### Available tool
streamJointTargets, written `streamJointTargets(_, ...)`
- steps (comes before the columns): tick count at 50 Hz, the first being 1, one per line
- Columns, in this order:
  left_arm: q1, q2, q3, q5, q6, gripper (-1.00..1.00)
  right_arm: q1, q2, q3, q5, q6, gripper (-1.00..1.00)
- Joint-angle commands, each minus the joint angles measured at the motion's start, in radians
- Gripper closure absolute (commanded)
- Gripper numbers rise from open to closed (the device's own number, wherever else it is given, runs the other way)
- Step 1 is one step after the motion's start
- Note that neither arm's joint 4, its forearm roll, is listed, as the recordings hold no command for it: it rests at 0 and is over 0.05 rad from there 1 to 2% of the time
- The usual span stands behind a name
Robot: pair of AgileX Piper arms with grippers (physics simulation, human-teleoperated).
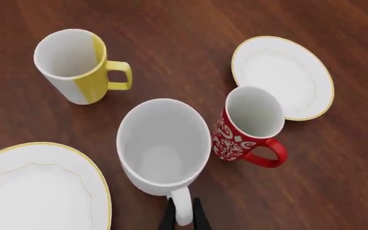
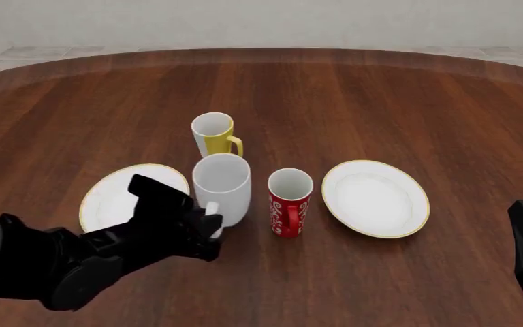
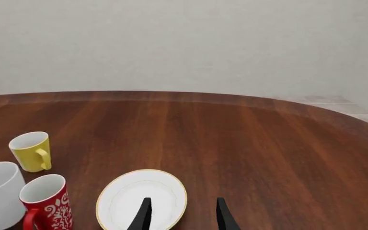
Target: Put the white mug on the left plate.
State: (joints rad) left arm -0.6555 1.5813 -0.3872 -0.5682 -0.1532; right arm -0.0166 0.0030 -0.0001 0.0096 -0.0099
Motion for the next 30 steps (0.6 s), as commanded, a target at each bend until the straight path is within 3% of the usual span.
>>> streamJointTargets(1,0.013,-0.014,0.009,-0.005,0.029,1.0,0.0,0.0,0.0,0.002,0.0,-1.0)
streamJointTargets(14,0.014,-0.002,0.007,-0.014,0.015,1.0,0.004,0.0,0.0,0.003,-0.003,-1.0)
streamJointTargets(30,-0.006,-0.087,0.012,0.019,0.031,1.0,0.001,0.001,0.0,-0.001,-0.003,-1.0)
